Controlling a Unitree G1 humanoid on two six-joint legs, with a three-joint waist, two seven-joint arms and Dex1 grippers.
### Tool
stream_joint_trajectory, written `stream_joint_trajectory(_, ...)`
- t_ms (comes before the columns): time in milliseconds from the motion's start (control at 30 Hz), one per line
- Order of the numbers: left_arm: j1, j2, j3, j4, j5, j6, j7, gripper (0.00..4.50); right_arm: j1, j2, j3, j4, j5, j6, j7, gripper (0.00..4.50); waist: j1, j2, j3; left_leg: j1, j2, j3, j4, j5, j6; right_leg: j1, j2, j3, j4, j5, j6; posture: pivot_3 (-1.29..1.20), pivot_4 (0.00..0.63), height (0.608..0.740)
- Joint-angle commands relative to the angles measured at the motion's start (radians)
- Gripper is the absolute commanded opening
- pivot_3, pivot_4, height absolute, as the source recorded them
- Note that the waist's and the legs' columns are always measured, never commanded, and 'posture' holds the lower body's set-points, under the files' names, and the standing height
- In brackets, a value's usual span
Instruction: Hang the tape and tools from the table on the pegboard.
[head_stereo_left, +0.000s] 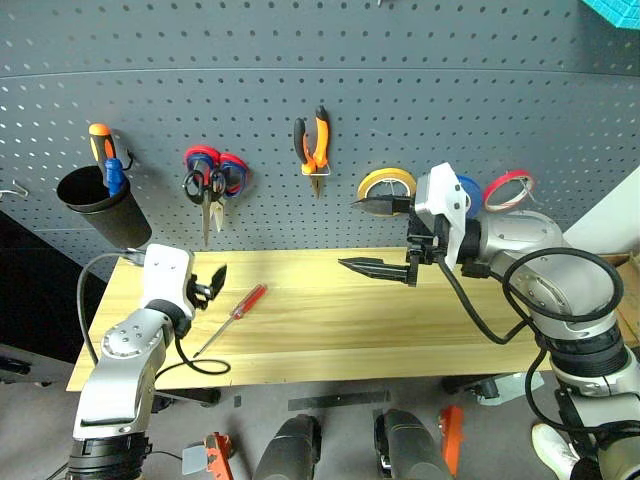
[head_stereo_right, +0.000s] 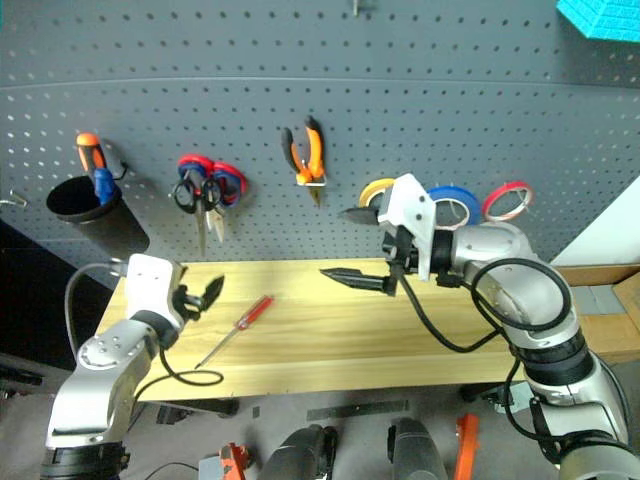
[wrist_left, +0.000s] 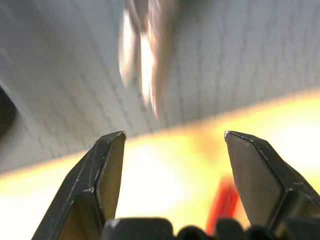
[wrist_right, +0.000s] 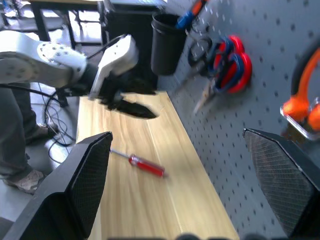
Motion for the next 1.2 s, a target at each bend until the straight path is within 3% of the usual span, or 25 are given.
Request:
stream_joint_trajectory(33,-0.056,0.06,-0.066,0.084,0.019,0.026,-0.094,3.44,0.004,0.025,-0.014,-0.048,0.01,0.126,-0.103,4.5,0.0,0.0,0.0,0.0,0.0,0.0,0.0,0.0,0.0,0.0,0.0,0.0,0.001,0.0,0.0,-0.12,0.19,0.74)
stream_joint_trajectory(233,-0.234,0.073,-0.182,0.32,0.046,0.022,-0.21,3.44,0.013,0.074,0.008,-0.07,0.042,0.276,-0.169,4.5,-0.002,0.0,0.0,0.0,0.0,-0.001,0.001,0.0,0.0,0.0,0.0,0.0,0.003,0.0,0.0,-0.13,0.207,0.74)
stream_joint_trajectory(467,-0.378,0.042,-0.238,0.531,0.042,0.087,-0.319,3.44,0.018,0.08,0.051,-0.104,0.034,0.298,-0.181,4.5,-0.014,0.0,0.0,0.0,0.0,0.0,0.0,0.0,0.0,-0.001,0.0,0.0,0.002,0.0,0.0,-0.15,0.223,0.74)
stream_joint_trajectory(800,-0.451,0.057,-0.274,0.703,0.104,0.038,-0.347,3.44,0.015,0.083,0.059,-0.118,0.035,0.313,-0.195,4.5,-0.035,0.0,0.001,0.0,0.0,0.0,0.0,0.0,0.0,-0.001,0.0,0.001,0.003,0.0,0.0,-0.17,0.24,0.74)
stream_joint_trajectory(900,-0.459,0.054,-0.293,0.742,0.126,0.02,-0.359,2.86,0.016,0.084,0.067,-0.12,0.033,0.31,-0.198,4.5,-0.035,0.0,0.001,0.0,0.0,0.0,0.0,0.0,0.0,-0.001,0.0,0.001,0.003,0.0,0.0,-0.17,0.241,0.74)
stream_joint_trajectory(1033,-0.443,0.055,-0.322,0.772,0.158,0.0,-0.368,1.36,0.014,0.084,0.075,-0.119,0.031,0.306,-0.201,4.5,-0.035,0.0,0.001,0.0,0.0,0.0,0.0,0.0,0.0,-0.001,0.0,0.001,0.003,0.0,0.0,-0.17,0.24,0.74)
stream_joint_trajectory(1100,-0.429,0.056,-0.317,0.775,0.155,0.004,-0.37,0.9,0.014,0.084,0.078,-0.117,0.028,0.303,-0.202,4.5,-0.035,0.0,0.001,0.0,0.0,0.0,0.0,0.0,0.0,-0.001,0.0,0.001,0.003,0.0,0.0,-0.17,0.237,0.74)
stream_joint_trajectory(1200,-0.409,0.057,-0.296,0.772,0.149,0.007,-0.361,0.9,0.013,0.087,0.079,-0.111,0.025,0.299,-0.203,4.5,-0.036,0.0,0.001,0.0,0.0,0.0,0.0,0.0,0.0,-0.001,0.0,0.001,0.003,0.0,0.0,-0.16,0.234,0.74)
